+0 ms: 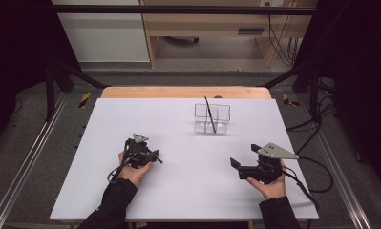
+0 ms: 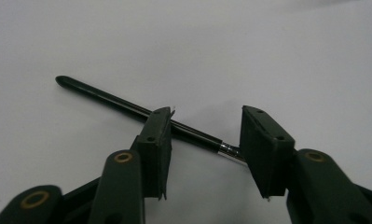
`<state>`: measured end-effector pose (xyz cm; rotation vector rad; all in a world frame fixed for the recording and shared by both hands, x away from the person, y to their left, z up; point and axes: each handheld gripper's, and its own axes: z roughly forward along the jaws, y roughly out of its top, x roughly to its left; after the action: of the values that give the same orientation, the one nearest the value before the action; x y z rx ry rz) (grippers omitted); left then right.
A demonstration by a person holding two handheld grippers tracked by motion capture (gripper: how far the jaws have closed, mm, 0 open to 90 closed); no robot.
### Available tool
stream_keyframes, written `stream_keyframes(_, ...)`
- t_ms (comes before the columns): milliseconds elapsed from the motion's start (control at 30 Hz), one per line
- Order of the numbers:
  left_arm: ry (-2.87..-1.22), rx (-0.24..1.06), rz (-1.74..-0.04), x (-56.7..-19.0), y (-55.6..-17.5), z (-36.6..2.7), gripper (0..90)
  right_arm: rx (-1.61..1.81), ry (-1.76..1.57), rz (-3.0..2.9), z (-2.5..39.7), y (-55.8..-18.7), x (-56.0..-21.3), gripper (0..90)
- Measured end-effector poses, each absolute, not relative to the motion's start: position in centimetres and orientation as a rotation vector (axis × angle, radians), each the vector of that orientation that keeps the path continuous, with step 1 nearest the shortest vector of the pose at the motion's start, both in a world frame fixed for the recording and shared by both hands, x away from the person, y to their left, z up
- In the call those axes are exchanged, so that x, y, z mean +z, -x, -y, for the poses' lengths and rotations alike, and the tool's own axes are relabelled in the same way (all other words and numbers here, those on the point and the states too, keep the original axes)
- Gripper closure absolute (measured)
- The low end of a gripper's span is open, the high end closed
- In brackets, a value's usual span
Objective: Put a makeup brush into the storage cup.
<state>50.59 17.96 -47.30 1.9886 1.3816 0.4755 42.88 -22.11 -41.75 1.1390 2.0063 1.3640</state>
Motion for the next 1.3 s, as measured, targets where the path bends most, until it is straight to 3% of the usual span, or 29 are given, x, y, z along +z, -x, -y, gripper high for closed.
stream_keyframes(400,-2.002,0.424,-1.355,-47.13,-50.44,-18.29,65.1,1.362,-1.137,-2.009,22.11,-42.86,-41.76,6.5)
stream_keyframes(800,-2.036,0.413,-1.328,-46.99,-50.18,-18.30,70.3,1.364,-1.135,-2.007,22.16,-42.85,-41.74,6.6)
stream_keyframes(1033,-2.038,0.429,-1.333,-47.23,-50.01,-17.89,65.9,1.366,-1.135,-2.008,22.13,-42.86,-41.74,6.6)
stream_keyframes(1300,-2.085,0.455,-1.316,-47.11,-49.89,-17.88,78.9,1.364,-1.136,-2.009,22.13,-42.86,-41.75,6.6)
